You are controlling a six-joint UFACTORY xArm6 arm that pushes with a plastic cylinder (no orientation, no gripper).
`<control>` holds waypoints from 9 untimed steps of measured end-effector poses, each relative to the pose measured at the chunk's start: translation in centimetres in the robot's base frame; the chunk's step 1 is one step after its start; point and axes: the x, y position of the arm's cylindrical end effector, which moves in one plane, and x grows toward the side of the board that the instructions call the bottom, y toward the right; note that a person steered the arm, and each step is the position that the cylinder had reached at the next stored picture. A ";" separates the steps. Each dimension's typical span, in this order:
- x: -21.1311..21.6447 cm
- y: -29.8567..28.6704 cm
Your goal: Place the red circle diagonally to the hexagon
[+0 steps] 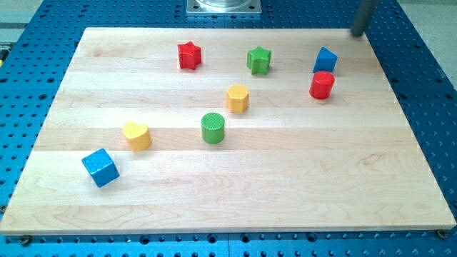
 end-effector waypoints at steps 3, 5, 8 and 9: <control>16.8 -8.0; 18.6 -6.7; 16.8 -0.6; 20.2 -0.4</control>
